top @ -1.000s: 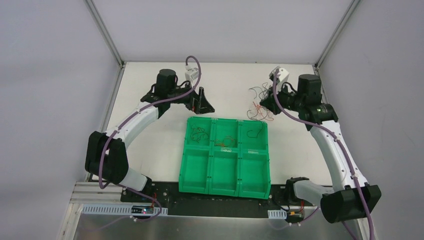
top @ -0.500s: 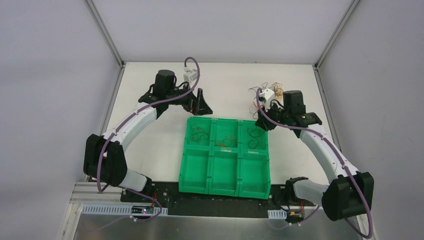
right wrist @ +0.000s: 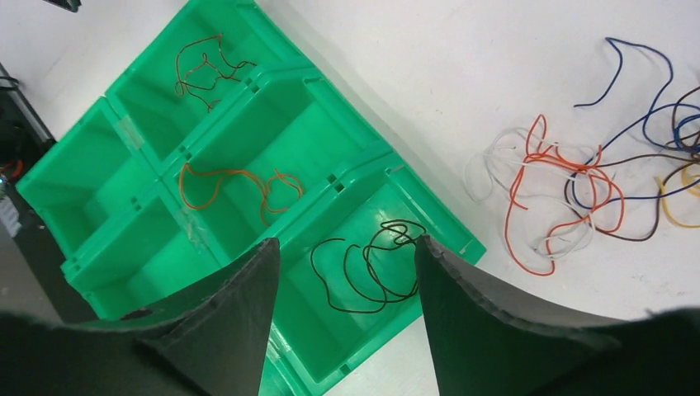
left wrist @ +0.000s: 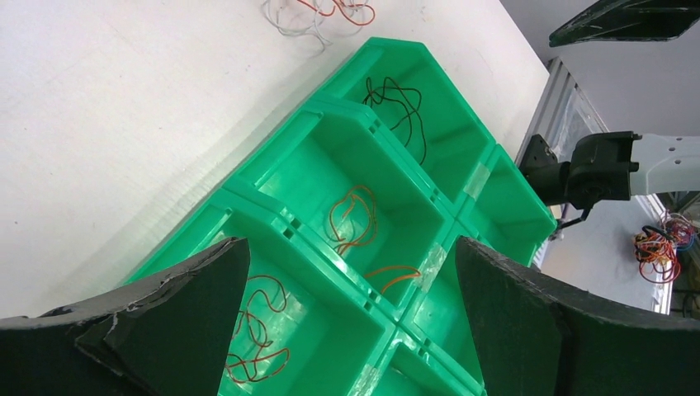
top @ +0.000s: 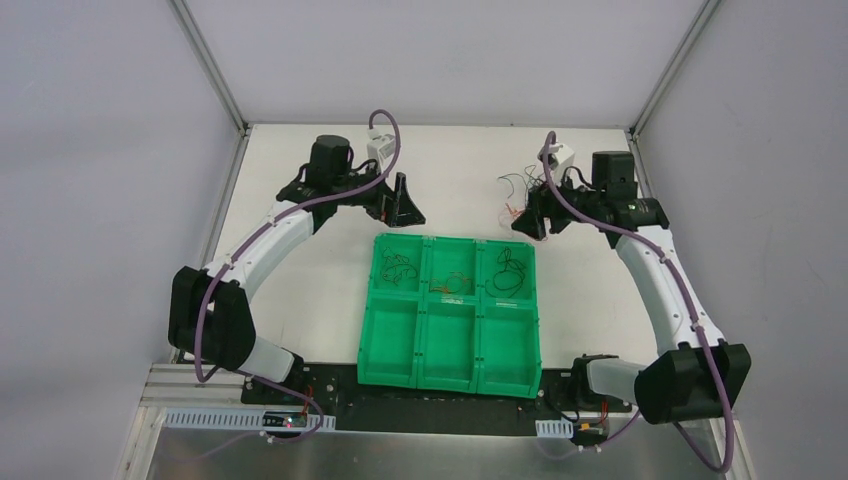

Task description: Untangle the cables

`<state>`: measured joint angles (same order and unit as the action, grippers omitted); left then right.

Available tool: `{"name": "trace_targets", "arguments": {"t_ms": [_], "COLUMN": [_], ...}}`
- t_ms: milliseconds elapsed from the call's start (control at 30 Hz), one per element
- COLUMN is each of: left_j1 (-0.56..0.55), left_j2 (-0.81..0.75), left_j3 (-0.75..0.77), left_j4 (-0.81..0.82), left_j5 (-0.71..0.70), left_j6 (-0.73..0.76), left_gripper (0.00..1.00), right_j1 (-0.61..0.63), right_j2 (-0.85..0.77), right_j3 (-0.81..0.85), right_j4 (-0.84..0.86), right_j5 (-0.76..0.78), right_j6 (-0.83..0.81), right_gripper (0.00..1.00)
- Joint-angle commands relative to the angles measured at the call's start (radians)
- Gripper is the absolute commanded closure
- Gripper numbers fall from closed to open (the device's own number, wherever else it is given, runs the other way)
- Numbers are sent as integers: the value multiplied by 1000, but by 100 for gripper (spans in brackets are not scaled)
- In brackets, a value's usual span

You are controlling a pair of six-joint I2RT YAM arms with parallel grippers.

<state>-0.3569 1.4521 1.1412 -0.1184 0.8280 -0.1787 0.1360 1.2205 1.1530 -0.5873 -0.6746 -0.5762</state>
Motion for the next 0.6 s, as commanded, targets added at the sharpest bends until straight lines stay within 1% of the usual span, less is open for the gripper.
{"name": "trace_targets", "arguments": {"t_ms": [0, 67, 167, 267, 367, 467, 567], "left_j1": [23, 30, 43, 54, 61, 69, 81], "left_j2": [19, 26, 35, 45, 55, 63, 76], "left_j3": [58, 65, 71, 75, 82, 83, 83], "left_j4": [-4, -4, -4, -3, -4, -4, -4], "left_j5": [-4, -7, -10, -10, -17, -24, -38], "left_j6": [24, 20, 13, 9, 0, -20, -45], "left_gripper": [1, 1, 1, 1, 1, 1, 1], "right_j1": [-58, -89, -96, -74, -34, -29, -40], "right_j2": [74, 144, 210, 231, 261, 286, 332], "right_j3": [81, 149, 223, 215, 185, 145, 166], "right_j4": [-29, -67, -167, -245, -302, -268, -199], "right_j5": [-56, -62, -75, -57, 28, 96, 171], "right_j6": [103, 134, 85, 11, -46, -32, 28], "right_gripper": [37, 38, 39, 38, 38, 38, 37]}}
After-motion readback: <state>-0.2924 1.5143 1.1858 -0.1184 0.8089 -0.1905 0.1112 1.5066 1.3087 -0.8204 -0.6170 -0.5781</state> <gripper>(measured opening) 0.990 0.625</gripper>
